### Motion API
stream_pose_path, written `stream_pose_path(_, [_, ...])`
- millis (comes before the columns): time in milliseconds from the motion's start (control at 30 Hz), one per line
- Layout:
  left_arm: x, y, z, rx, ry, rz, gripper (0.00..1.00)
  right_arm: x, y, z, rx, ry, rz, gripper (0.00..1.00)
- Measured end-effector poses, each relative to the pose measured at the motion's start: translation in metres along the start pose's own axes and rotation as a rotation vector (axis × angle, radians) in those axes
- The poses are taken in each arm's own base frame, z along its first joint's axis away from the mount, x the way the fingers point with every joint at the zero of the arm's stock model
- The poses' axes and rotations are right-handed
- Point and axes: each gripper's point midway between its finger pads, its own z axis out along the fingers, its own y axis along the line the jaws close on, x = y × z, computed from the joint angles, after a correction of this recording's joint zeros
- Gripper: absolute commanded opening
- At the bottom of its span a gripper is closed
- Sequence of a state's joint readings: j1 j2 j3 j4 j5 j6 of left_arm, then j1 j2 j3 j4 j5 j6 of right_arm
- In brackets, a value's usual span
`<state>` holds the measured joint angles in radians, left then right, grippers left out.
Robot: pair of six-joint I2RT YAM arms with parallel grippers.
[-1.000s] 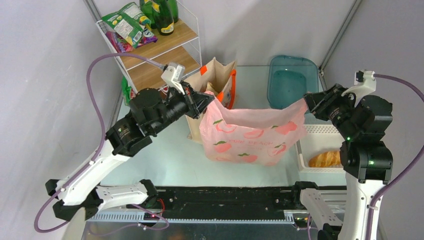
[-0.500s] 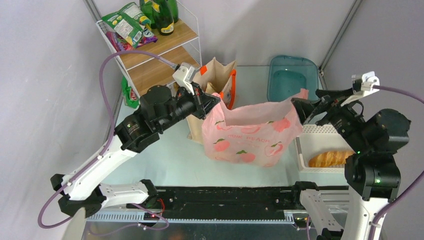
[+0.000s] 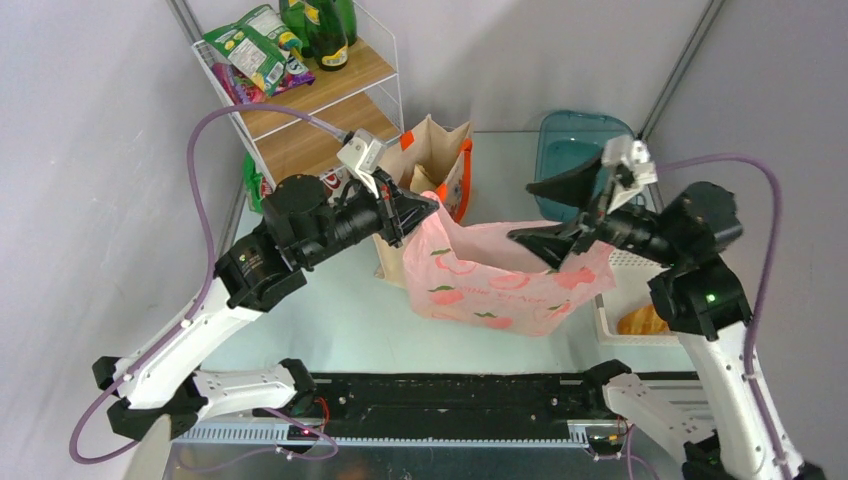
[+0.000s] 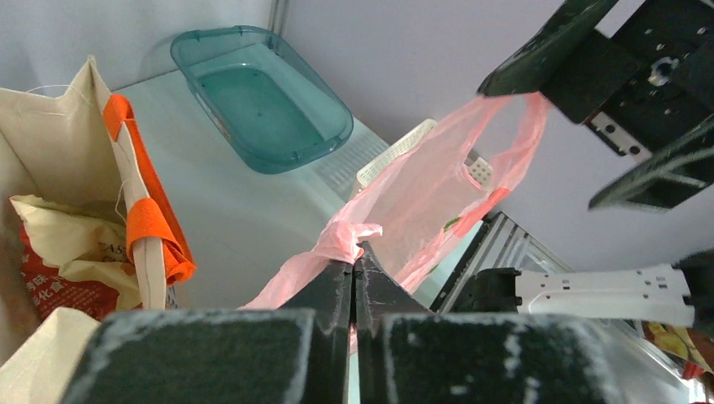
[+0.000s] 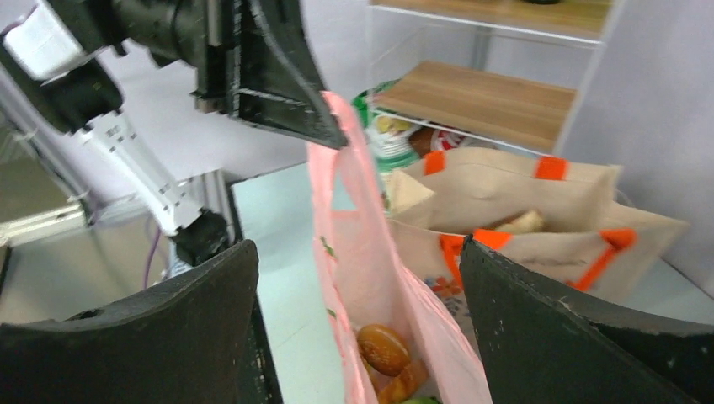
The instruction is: Place the mixed food into the grocery bags and tie them
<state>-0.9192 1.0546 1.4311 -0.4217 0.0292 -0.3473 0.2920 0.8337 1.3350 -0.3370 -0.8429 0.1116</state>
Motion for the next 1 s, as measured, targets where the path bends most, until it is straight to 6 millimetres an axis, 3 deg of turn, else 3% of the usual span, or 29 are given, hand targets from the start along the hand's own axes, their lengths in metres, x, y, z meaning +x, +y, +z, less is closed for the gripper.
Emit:
stream_pose_path(167, [0.002, -0.004, 0.000, 0.025, 0.009, 0.008, 0.00, 0.018, 0.020, 0.034, -0.118, 0.041, -0.028, 0.91])
stream_pose_path(400, [0.001, -0.009, -0.004, 0.054, 0.011, 0.013, 0.00, 0.054, 0.017, 0.085, -0.124, 0.119, -0.059, 0.90])
stream_pose_path(533, [0.001, -0.012, -0.009, 0.071, 0.008, 0.019, 0.00, 0.071, 0.019, 0.104, -0.140, 0.151, -0.071, 0.89])
stream_pose_path(667, [0.003, -0.016, -0.013, 0.094, 0.012, 0.028, 0.00, 0.074, 0.025, 0.112, -0.172, 0.146, -0.092, 0.86])
stream_pose_path(833, [0.006, -0.016, -0.013, 0.097, 0.018, 0.037, 0.00, 0.073, 0.032, 0.120, -0.201, 0.128, -0.104, 0.59])
stream_pose_path(933, [0.006, -0.016, -0.013, 0.097, 0.017, 0.043, 0.00, 0.074, 0.034, 0.125, -0.210, 0.122, -0.103, 0.50])
stream_pose_path(1000, [0.007, -0.015, -0.013, 0.097, 0.018, 0.045, 0.00, 0.074, 0.036, 0.127, -0.220, 0.120, -0.101, 0.33])
